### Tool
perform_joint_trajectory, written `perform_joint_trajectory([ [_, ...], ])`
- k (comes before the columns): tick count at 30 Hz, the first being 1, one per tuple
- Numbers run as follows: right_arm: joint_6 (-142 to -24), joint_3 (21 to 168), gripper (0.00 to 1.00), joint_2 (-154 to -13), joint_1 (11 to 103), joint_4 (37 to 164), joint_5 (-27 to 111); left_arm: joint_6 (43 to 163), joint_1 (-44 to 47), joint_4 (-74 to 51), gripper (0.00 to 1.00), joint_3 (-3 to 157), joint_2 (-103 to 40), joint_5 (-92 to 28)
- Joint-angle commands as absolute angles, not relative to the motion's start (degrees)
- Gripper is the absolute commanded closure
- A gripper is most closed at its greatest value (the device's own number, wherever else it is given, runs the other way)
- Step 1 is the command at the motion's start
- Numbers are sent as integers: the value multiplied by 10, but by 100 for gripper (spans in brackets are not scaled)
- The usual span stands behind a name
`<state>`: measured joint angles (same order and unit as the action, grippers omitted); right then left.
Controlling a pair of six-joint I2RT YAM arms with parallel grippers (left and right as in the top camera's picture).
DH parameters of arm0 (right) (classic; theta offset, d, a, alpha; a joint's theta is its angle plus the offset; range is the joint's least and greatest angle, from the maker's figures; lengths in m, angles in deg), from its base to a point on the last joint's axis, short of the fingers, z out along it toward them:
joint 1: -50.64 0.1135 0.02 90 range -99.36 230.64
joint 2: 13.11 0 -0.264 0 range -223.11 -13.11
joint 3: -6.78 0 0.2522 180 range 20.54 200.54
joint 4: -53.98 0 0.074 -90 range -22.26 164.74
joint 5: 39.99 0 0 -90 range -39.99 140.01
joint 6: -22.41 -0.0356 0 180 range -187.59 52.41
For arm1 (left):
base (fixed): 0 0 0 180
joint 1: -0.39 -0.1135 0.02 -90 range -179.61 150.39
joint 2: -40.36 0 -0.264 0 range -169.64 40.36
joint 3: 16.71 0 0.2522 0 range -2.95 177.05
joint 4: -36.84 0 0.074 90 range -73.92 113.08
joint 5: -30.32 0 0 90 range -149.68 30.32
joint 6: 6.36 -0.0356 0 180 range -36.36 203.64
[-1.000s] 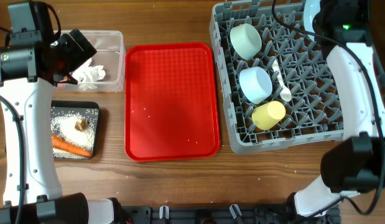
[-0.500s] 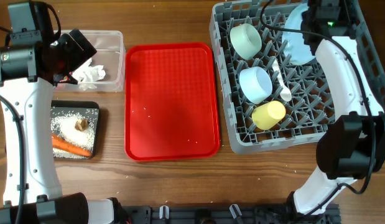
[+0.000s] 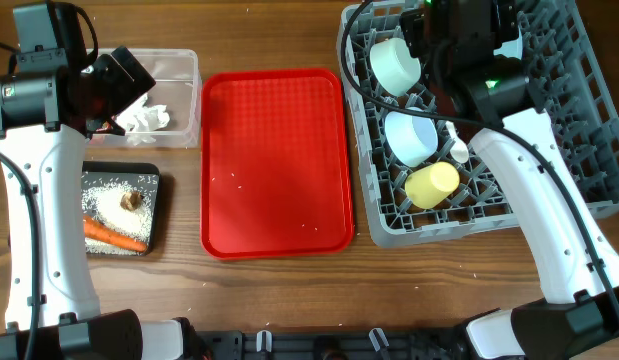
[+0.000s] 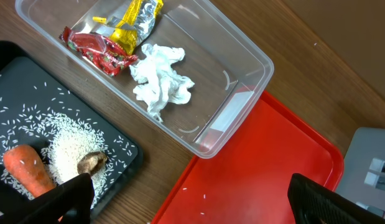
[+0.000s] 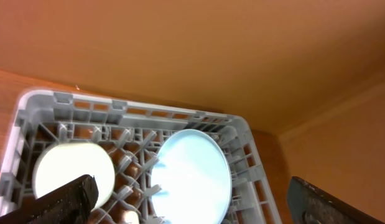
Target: Sort waste into correct bins and load items into the dishwasher rack
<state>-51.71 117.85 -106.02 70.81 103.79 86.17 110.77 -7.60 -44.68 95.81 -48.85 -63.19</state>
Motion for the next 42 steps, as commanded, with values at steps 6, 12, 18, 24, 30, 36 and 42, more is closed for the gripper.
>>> perform_joint_trajectory([
  [6,258,1171,0,-959,716,1047,838,1111,-77,-447,0,956,-490,-629],
  [12,539,1009,0,-689,711,1047,806,1111,-77,-447,0,956,-490,-629],
  [18,539,808,0,-459,670,1012,813,1111,-77,-447,0,956,-490,-629],
  [24,539,632,0,-293,667,1023,721,1111,-77,-447,0,956,-490,-629],
  [30,524,569,0,-204,667,1084,319,1111,-77,-447,0,956,-490,-629],
  [36,378,503,0,-204,656,1054,25,1111,-77,-447,0,956,-490,-629],
  [42,-434,454,0,-204,656,640,95,1111,-77,-447,0,956,-490,-629],
])
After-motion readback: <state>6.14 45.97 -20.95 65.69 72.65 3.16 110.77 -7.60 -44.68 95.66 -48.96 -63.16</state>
